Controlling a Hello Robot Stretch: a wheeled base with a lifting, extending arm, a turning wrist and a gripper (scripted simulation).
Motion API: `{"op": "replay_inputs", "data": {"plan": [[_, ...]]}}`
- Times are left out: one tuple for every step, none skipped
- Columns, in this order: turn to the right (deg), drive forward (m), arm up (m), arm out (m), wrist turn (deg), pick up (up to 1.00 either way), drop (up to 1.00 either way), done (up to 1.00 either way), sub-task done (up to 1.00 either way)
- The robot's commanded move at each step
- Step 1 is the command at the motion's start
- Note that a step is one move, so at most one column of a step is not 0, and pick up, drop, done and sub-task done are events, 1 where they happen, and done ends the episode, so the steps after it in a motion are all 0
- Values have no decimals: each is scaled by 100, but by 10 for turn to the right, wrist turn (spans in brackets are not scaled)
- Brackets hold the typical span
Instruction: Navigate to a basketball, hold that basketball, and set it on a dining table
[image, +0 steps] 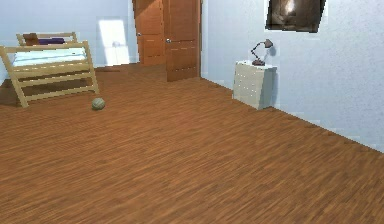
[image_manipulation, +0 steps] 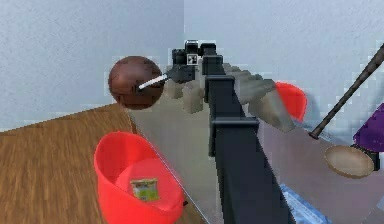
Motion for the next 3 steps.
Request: {"op": "replay_inputs", "data": {"plan": [[0, 0, 0, 0, 450, 0, 0, 0, 0], [0, 0, 0, 0, 450, 0, 0, 0, 0], [0, 0, -10, 0, 0, 0, 0, 0, 0]]}}
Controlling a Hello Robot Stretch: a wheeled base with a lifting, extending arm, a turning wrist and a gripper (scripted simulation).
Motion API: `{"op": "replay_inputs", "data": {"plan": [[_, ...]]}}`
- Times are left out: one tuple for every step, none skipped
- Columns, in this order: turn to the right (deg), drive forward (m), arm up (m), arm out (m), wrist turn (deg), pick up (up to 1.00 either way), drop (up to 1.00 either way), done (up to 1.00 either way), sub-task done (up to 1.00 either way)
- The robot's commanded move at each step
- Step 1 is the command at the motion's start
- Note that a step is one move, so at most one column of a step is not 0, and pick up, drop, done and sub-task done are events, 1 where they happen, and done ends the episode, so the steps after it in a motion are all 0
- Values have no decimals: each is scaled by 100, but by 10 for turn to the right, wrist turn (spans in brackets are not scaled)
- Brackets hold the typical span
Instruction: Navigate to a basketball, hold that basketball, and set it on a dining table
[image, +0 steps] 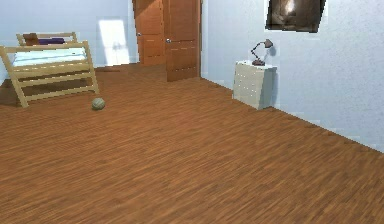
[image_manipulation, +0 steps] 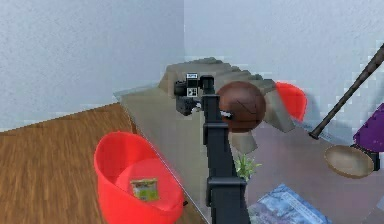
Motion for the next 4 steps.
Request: {"op": "replay_inputs", "data": {"plan": [[0, 0, -32, 0, 0, 0, 0, 0, 0], [0, 0, 0, 0, 0, 0, 100, 0, 0], [0, 0, 10, 0, 0, 0, 0, 0, 0], [0, 0, 0, -8, 0, 0, 0, 0, 0]]}}
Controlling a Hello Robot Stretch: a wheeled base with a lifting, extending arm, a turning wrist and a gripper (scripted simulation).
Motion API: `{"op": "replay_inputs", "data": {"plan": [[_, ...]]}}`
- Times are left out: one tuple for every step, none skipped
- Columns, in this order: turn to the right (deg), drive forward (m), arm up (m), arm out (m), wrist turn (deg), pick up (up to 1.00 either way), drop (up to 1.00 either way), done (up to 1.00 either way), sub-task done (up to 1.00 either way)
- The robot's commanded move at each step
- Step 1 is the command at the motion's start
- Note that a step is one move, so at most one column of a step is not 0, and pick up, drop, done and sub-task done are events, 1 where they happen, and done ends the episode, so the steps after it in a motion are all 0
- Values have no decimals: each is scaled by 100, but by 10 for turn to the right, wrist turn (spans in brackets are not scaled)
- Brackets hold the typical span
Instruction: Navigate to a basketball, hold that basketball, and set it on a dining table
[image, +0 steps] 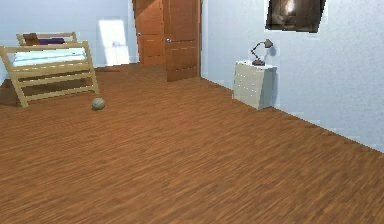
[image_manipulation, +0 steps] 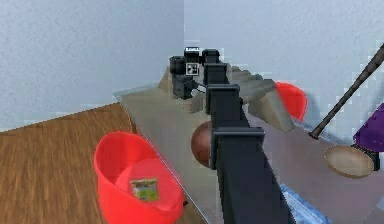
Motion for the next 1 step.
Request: {"op": "replay_inputs", "data": {"plan": [[0, 0, 0, 0, 0, 0, 0, 100, 0]]}}
